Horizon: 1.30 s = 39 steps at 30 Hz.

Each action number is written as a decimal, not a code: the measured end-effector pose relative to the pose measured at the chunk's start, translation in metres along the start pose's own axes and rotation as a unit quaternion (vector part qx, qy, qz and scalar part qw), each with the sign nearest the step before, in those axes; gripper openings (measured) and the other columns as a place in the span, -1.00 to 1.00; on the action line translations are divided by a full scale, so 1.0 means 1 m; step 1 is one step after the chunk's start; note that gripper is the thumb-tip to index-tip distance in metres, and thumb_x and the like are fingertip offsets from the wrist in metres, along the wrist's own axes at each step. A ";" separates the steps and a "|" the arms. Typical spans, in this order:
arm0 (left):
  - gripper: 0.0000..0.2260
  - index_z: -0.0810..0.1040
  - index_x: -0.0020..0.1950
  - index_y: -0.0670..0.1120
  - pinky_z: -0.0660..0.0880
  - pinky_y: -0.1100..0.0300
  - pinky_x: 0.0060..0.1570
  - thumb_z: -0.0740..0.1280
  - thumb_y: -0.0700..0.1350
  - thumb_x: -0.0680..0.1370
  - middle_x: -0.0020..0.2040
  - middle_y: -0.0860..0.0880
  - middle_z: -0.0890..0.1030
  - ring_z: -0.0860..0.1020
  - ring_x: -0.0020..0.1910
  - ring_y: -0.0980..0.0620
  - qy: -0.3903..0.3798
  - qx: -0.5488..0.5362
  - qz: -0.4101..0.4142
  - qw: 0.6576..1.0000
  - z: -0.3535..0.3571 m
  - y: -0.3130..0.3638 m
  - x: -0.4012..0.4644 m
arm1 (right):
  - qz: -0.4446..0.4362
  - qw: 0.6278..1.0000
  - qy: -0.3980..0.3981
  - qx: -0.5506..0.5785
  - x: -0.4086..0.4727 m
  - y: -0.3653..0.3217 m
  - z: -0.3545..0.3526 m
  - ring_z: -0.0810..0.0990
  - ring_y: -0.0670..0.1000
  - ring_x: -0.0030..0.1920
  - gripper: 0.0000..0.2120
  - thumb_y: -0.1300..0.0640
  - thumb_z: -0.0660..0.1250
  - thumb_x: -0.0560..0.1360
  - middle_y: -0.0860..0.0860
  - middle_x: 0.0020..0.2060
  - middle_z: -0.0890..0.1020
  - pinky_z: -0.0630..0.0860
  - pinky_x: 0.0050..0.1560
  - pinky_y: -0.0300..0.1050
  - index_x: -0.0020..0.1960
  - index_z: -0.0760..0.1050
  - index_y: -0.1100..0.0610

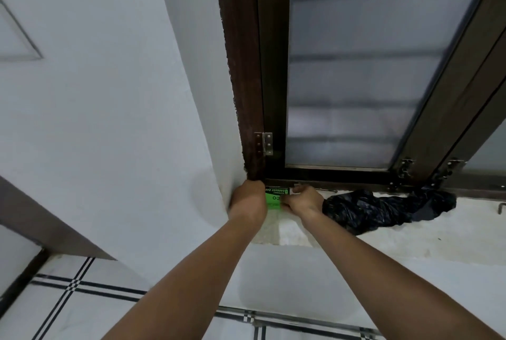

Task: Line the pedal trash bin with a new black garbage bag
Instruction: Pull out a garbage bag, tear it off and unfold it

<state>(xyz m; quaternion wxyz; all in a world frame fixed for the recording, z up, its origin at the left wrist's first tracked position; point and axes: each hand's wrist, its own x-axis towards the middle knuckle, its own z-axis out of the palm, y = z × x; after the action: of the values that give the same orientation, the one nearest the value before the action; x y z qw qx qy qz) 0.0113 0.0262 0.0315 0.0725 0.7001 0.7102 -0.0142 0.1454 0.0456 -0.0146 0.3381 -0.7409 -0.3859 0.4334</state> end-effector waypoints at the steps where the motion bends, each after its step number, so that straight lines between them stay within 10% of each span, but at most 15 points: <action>1: -0.77 0.57 0.18 -0.16 0.60 0.05 0.00 0.22 -0.33 0.59 0.13 -0.16 0.63 0.65 0.08 -0.17 0.002 0.001 -0.001 1.000 0.001 -0.001 -0.001 | -0.007 1.000 0.002 -0.013 0.002 0.001 0.000 0.71 0.03 -0.05 -0.70 0.11 0.62 0.29 0.06 -0.03 0.70 0.67 -0.10 -0.18 -0.05 0.61 0.12; 5: -0.76 0.58 0.16 -0.15 0.57 0.06 -0.09 0.22 -0.34 0.57 0.11 -0.14 0.62 0.65 0.03 -0.17 0.018 -0.026 0.005 1.000 0.005 0.000 -0.006 | -0.074 0.997 -0.024 -0.022 0.004 0.008 -0.026 0.74 0.02 -0.15 -0.78 0.15 0.55 0.42 0.10 -0.08 0.74 0.63 -0.24 -0.30 0.03 0.70 0.22; 10: -0.71 0.63 0.28 -0.03 0.57 0.13 0.14 0.33 -0.23 0.58 0.22 -0.06 0.65 0.63 0.15 -0.09 0.055 -0.147 0.036 0.987 0.017 0.016 -0.008 | -0.240 0.901 0.077 -0.354 0.001 0.037 -0.078 0.58 0.06 0.20 -0.63 0.04 0.40 0.49 -0.04 0.18 0.65 0.57 0.03 -0.10 0.30 0.60 -0.03; 14: -0.74 0.68 0.19 0.01 0.50 0.27 0.18 0.41 -0.22 0.54 0.24 0.05 0.66 0.61 0.16 0.03 -0.014 -0.309 0.043 0.950 0.030 0.038 -0.008 | -0.175 0.865 0.036 -0.468 0.003 0.057 -0.103 0.45 0.16 0.28 -0.41 -0.13 0.49 0.37 0.03 0.27 0.52 0.59 0.07 0.03 0.37 0.48 -0.08; 19: -0.52 0.59 0.30 0.05 0.47 0.36 -0.02 0.52 -0.27 0.43 0.27 0.06 0.62 0.61 0.09 0.06 -0.048 -0.413 0.079 0.906 0.036 0.060 -0.015 | -0.138 0.951 -0.051 -0.273 0.007 0.065 -0.117 0.64 0.02 0.10 -0.76 0.17 0.28 0.53 -0.04 0.05 0.71 0.53 0.12 -0.17 0.04 0.70 -0.03; 23: -0.01 0.29 0.57 0.18 0.38 0.19 0.35 0.67 -0.16 0.24 0.45 0.06 0.39 0.36 0.37 0.08 -0.106 -0.334 0.209 0.913 0.030 0.067 -0.020 | -0.059 0.985 -0.161 -0.002 -0.014 0.035 -0.146 0.68 0.06 -0.12 -0.74 0.20 0.23 0.59 0.06 -0.17 0.73 0.56 -0.13 -0.15 -0.08 0.70 0.11; 31: -0.69 0.63 0.20 -0.16 0.69 0.04 -0.04 0.54 -0.26 0.48 0.09 -0.13 0.73 0.73 0.00 -0.07 -0.111 -0.643 0.052 0.756 -0.004 0.105 -0.025 | 0.019 0.899 -0.350 0.262 -0.037 0.042 -0.199 0.60 0.18 0.28 -0.34 -0.25 0.47 0.40 0.17 0.26 0.63 0.44 0.36 0.07 0.35 0.55 0.16; 35: -0.73 0.62 0.16 -0.20 0.66 -0.03 0.05 0.51 -0.10 0.53 0.02 -0.14 0.72 0.71 -0.03 -0.08 -0.097 -0.730 -0.009 0.677 -0.013 0.116 -0.034 | -0.025 0.896 -0.398 0.195 -0.049 0.046 -0.211 0.58 0.28 0.28 -0.47 0.20 0.54 0.41 0.24 0.25 0.62 0.47 0.35 0.18 0.34 0.51 0.24; 39: -0.51 0.55 0.36 -0.22 0.56 -0.03 0.24 0.44 0.05 0.55 0.13 -0.13 0.71 0.68 0.12 -0.11 -0.272 -0.704 0.081 0.651 -0.008 0.107 -0.067 | -0.032 0.909 -0.314 0.273 -0.045 0.026 -0.213 0.62 0.28 0.22 -0.62 0.31 0.37 0.54 0.30 0.24 0.61 0.51 0.31 0.19 0.35 0.49 0.31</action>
<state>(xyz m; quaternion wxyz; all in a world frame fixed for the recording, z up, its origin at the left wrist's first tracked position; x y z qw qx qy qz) 0.1178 -0.0370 0.0565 0.7342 0.4583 0.3961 0.3065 0.3301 -0.0406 0.0652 0.4021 -0.4324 -0.3627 0.7210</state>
